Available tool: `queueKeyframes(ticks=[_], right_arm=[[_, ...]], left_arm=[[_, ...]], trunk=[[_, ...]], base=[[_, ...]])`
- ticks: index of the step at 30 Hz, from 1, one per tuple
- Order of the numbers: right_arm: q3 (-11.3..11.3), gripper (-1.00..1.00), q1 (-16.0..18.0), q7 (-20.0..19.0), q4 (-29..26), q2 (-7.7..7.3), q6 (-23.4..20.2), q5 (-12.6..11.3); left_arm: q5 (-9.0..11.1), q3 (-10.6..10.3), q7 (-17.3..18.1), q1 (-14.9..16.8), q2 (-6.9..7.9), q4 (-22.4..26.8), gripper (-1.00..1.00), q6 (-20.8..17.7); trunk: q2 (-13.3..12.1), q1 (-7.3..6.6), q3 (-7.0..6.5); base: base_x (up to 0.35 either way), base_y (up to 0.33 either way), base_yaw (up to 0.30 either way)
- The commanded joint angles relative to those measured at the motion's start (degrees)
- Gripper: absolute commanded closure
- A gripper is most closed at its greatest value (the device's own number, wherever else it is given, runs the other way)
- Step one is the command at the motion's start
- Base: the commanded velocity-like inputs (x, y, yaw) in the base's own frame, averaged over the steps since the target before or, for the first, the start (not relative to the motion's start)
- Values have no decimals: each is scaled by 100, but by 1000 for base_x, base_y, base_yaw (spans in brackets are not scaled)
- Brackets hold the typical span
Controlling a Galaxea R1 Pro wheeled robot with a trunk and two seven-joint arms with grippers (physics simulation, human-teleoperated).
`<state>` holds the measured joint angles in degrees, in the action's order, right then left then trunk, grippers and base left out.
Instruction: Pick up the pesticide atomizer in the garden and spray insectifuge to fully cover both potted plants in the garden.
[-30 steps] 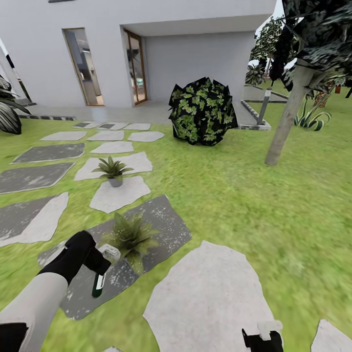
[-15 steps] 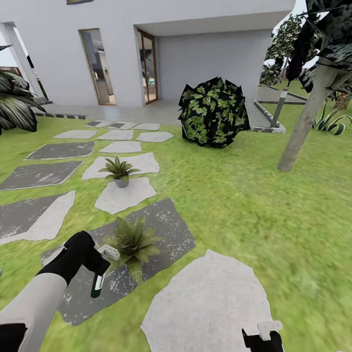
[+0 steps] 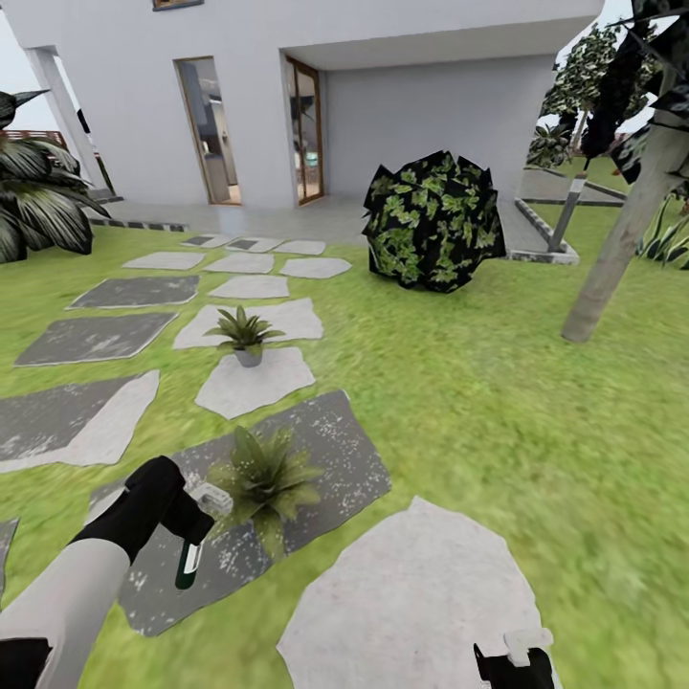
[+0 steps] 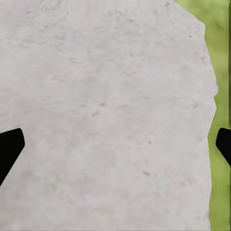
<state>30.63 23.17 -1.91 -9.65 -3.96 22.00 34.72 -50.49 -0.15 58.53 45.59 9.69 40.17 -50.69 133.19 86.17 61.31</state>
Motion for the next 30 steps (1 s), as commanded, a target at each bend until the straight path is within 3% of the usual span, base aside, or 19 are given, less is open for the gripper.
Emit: queueKeyframes(ticks=[1, 7, 11, 17, 22, 30], right_arm=[[49, -100, 6, -20, 3, 1, 23, 35], [49, -100, 5, -22, 3, 0, 23, 35], [49, -100, 4, -20, 6, 0, 23, 35], [49, -100, 5, -20, 4, 3, 23, 35], [49, -100, 6, -28, 7, 2, 23, 35], [49, -100, 5, -29, 1, 1, 23, 35]], left_arm=[[-46, -4, 53, 3, -2, 8, 100, -29], [-48, -3, 53, 2, -10, 8, 100, -29], [-49, 3, 52, 2, -4, 8, 100, -29], [-63, 14, 46, -6, 63, -51, 100, -29], [-65, 1, 44, -6, 71, -66, 100, -29], [-293, -3, 44, -15, 61, -275, 100, -22]], trunk=[[2, 1, 5], [2, 1, 5], [2, 1, 5], [2, 1, 5], [2, 1, 5], [2, 1, 5]], base=[[234, -166, 9], [178, -206, 2], [-134, -197, 119], [-22, -21, 240], [-1, 0, 26], [9, 0, 1]])
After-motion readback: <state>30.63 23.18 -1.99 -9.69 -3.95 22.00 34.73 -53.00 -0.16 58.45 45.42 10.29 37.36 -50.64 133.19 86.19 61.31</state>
